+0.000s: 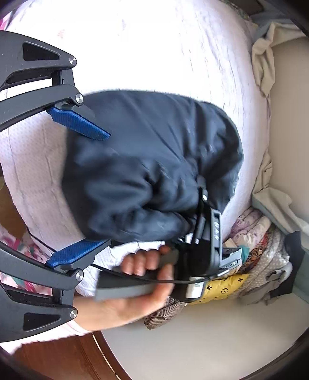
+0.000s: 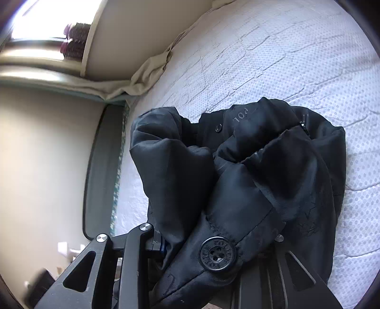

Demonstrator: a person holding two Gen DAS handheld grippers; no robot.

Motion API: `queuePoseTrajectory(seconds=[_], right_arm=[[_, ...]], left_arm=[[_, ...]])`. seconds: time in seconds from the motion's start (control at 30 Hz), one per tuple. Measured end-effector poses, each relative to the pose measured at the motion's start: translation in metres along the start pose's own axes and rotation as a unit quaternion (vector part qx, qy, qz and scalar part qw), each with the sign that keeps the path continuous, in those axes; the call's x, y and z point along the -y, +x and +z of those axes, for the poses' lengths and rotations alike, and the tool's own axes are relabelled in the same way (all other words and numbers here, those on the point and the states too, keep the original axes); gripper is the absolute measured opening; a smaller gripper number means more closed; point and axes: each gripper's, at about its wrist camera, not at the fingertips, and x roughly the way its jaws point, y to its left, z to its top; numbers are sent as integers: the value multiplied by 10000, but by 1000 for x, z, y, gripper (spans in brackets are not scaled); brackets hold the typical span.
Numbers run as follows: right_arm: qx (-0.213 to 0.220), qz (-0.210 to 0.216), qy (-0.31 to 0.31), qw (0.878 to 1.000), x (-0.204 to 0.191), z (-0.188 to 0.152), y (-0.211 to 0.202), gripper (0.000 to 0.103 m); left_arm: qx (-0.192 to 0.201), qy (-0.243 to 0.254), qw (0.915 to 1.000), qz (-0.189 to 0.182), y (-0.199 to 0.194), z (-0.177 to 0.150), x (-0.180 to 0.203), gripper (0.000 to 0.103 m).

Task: Fold large clothes

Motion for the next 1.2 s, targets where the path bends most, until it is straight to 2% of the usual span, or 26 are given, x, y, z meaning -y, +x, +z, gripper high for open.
queuePoseTrajectory(seconds=[0.13,0.27,0.3,0.43,0.5,0.53,0.6,0.67,0.73,0.87,1.0,1.1,1.2], right_arm=[[53,31,7,10000,0,-1,0,24],[176,46,97,9998,6,0,-7,24],[206,61,145,9997,8,0,-8,24],[322,154,268,9990,11,1,-12,23],[361,212,244,9988,8,1,-14,22],[388,253,170,9988,5,1,-17,21],[453,325,23,9984,0,1,-23,20],[531,303,-191,9979,-8,0,-32,19],[555,258,-305,9977,-12,-1,-38,18],[667,56,-506,9965,-14,-4,-52,17],[785,-334,-577,9947,-4,-4,-65,17],[796,-581,-509,9938,11,-2,-68,17],[787,-637,-396,9941,24,0,-69,17]], left_arm=[[361,-82,9992,144,-10,-30,-16,87],[559,52,9963,646,-6,-52,-19,87],[567,89,9950,816,1,-55,-19,87],[340,172,9936,1063,35,-58,-24,87],[371,225,9892,1398,47,-58,-28,87],[403,199,9847,1682,54,-57,-33,87],[410,0,9808,1906,63,-53,-45,88],[347,-290,9816,1853,71,-51,-58,90],[284,-375,9823,1812,76,-50,-62,91],[235,-119,9808,1933,83,-51,-54,90],[227,130,9817,1888,84,-56,-46,89],[380,259,9839,1726,66,-60,-40,88],[808,498,9854,1415,31,-60,-27,88]])
